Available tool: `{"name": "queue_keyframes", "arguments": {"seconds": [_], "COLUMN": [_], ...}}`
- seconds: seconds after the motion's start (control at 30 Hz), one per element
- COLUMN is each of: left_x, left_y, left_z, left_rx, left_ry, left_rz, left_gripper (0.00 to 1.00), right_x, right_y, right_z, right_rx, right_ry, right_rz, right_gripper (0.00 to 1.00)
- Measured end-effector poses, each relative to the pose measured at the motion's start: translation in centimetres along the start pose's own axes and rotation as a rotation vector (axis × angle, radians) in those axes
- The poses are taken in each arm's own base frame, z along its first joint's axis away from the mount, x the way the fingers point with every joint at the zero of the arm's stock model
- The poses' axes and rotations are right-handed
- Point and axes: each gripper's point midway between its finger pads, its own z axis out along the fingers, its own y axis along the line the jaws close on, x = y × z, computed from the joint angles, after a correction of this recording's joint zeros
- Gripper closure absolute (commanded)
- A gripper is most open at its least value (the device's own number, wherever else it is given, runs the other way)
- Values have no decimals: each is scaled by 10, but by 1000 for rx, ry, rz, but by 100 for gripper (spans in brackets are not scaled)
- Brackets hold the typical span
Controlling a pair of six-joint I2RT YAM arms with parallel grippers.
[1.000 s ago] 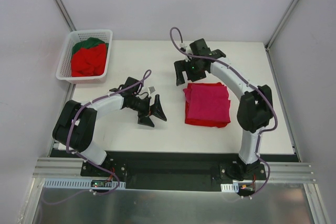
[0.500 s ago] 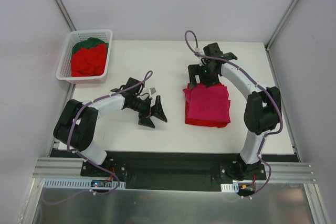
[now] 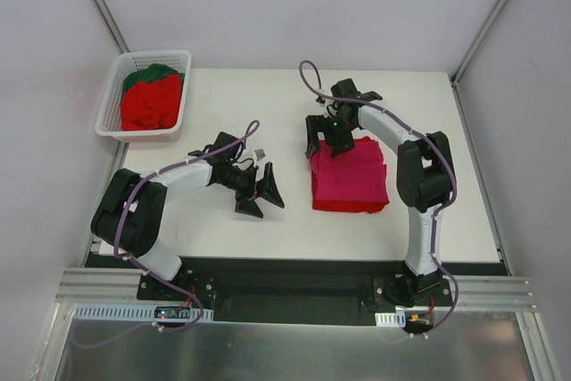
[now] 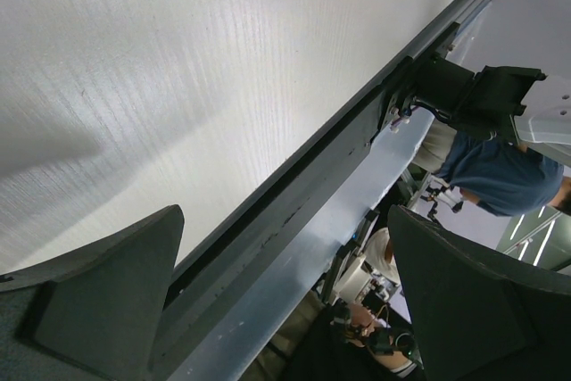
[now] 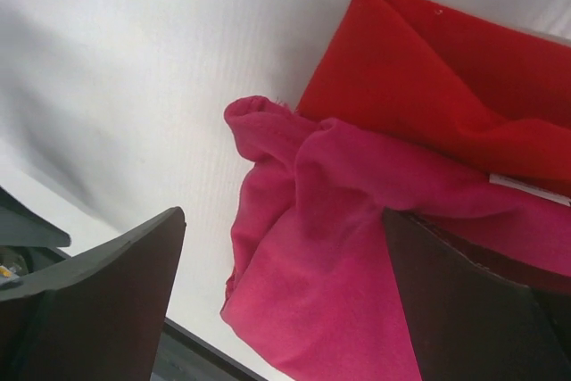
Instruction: Fold and stack the t-shirts
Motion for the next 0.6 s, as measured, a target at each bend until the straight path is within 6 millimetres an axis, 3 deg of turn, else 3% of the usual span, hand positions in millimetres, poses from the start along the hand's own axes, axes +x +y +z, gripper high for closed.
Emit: {"name": "queue_keyframes", "arguments": {"seconds": [0.33,0.6], "left_x": [0,0], "left_y": [0,0], "left_z": [0,0], "left_rx": [0,0], "left_ry": [0,0], "left_rz": [0,1], "left_gripper": [1,1], "right_x": [-35,-34], "right_y": [22,29], "right_z": [-11,-3], "right_rx": [-53,-78], "right_ry": [-80,-66], "right_rz": [-37,-38], "right_gripper": [4,4]}}
